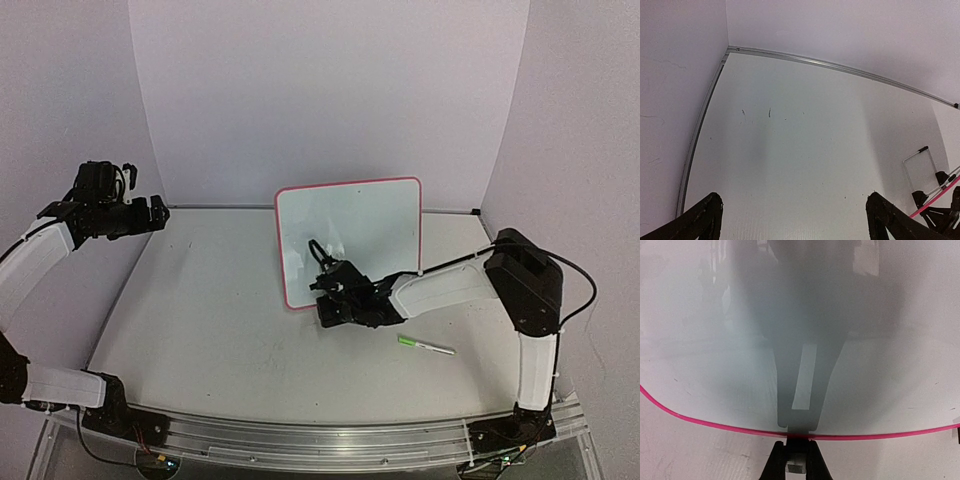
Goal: Write a sentence on the whiteboard
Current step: Move the whiteboard stand to the center of the board, then pick up the whiteboard marker from the center of the board.
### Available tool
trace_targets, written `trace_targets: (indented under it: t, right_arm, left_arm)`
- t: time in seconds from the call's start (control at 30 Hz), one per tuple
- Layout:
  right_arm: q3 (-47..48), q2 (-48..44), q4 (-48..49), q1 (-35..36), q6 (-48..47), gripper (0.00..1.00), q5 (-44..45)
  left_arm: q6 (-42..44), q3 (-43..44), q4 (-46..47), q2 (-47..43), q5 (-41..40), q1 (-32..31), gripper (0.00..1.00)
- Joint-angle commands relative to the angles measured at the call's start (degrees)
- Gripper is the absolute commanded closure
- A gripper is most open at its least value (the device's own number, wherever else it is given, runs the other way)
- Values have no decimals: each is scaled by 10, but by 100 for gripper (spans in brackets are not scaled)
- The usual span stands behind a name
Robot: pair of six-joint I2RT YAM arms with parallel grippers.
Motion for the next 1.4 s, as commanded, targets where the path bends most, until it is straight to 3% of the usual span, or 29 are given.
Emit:
trace_targets:
  t: [0.0, 0.2, 0.53, 0.87, 1.07, 1.37]
  right_arm:
    - [45, 15, 9, 31, 13, 100, -1]
    - [57, 28, -5, 43, 24, 99, -4]
    - [36, -7, -28, 48, 26, 57, -5]
    - [-51, -153, -147, 55, 50, 33, -5]
    - [-112, -239, -265, 35, 72, 28, -17]
    - [-209, -324, -339, -119, 91, 27, -123]
  left_arm:
    - [1, 5, 5, -13, 1, -2, 1]
    - [1, 5, 6, -13, 1, -2, 1]
    - [1, 5, 5, -13, 1, -1, 0]
    - [1, 4, 5, -9, 3, -2, 1]
    - [0, 5, 5, -6, 8, -1, 0]
    - [0, 4, 5, -4, 12, -2, 1]
